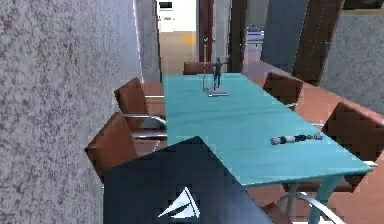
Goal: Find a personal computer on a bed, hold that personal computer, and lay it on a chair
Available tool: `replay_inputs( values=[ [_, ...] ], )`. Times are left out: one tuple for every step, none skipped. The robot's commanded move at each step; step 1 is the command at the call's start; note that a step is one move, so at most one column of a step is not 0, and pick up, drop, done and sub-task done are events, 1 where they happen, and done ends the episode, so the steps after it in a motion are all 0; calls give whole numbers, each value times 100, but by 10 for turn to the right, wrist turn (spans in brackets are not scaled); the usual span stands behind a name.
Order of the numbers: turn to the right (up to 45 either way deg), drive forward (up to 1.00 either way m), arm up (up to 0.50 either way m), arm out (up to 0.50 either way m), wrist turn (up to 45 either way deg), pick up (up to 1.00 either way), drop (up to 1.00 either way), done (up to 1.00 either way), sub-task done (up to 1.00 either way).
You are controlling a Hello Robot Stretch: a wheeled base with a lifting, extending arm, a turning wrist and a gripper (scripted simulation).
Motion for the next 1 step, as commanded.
replay_inputs(
  values=[
    [450, 0, 0, 0, 0, 0, 0, 0, 0]
  ],
)
